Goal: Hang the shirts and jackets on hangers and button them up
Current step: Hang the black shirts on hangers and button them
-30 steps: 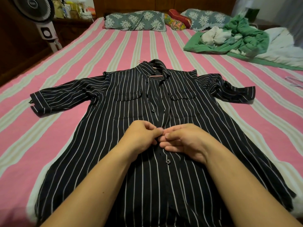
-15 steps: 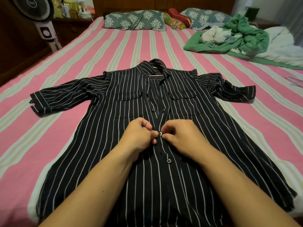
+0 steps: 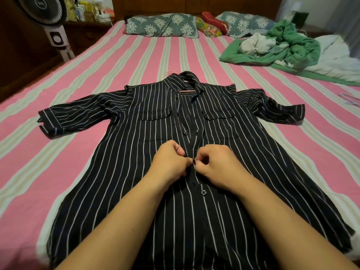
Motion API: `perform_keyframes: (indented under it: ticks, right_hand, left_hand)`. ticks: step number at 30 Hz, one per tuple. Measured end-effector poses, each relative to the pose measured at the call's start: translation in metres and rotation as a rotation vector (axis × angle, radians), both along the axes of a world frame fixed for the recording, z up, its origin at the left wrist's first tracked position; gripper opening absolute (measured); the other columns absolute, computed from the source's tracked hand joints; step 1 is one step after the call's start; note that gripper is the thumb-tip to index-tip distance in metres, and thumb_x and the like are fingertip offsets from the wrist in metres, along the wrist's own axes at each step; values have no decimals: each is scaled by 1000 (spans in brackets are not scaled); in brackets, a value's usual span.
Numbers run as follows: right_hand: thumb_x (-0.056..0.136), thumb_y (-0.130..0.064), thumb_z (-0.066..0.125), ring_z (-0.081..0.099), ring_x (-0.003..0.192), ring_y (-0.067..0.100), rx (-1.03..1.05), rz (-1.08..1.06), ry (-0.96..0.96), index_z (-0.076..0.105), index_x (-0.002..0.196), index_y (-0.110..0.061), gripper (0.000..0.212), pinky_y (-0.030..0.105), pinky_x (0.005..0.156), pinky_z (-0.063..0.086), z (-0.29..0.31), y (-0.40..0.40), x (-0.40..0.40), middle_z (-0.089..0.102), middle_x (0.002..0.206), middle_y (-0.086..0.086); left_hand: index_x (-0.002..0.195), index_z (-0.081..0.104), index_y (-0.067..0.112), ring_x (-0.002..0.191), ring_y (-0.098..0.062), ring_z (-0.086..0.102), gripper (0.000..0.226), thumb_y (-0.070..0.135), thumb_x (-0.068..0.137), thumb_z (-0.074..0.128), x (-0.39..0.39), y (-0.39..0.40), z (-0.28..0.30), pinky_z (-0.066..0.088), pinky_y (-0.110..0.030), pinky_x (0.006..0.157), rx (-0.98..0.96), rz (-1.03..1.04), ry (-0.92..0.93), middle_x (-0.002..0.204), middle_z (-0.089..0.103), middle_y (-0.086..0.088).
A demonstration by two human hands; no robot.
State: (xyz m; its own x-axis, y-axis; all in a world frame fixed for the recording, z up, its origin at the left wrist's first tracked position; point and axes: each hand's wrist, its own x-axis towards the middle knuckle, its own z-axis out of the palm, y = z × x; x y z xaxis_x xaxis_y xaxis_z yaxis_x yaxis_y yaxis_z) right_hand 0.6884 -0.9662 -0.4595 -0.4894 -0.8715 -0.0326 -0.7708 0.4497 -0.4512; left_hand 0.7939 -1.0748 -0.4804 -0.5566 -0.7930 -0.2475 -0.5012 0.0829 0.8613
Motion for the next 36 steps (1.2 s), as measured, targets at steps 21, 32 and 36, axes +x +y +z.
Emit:
perform_keyframes:
  ticks: [21, 32, 36]
  right_hand:
    - [85, -33, 75, 67, 93, 24, 496, -188, -43, 68, 107, -15, 30, 31, 81, 56, 18, -98, -74, 68, 101, 6]
    - [85, 10, 69, 48, 41, 6, -18, -341, -984, 47, 81, -17, 35, 26, 48, 47, 15, -77, -90, 50, 62, 1]
    - [84, 11, 68, 46, 41, 5, -176, -385, -1131, 50, 78, -16, 33, 21, 45, 39, 11, -87, -79, 50, 54, -2]
  left_hand:
    - [97, 71, 24, 86, -10, 67, 16, 11, 98, 61, -55, -87, 8, 55, -28, 81, -127, -149, -108, 93, 71, 3]
    - [93, 70, 32, 101, -18, 64, 6, 35, 90, 74, -56, -76, 6, 54, -39, 93, -366, -264, -377, 105, 69, 2]
    - [84, 63, 32, 98, -20, 64, 11, 28, 90, 71, -60, -70, 4, 54, -37, 86, -435, -240, -352, 100, 67, 4]
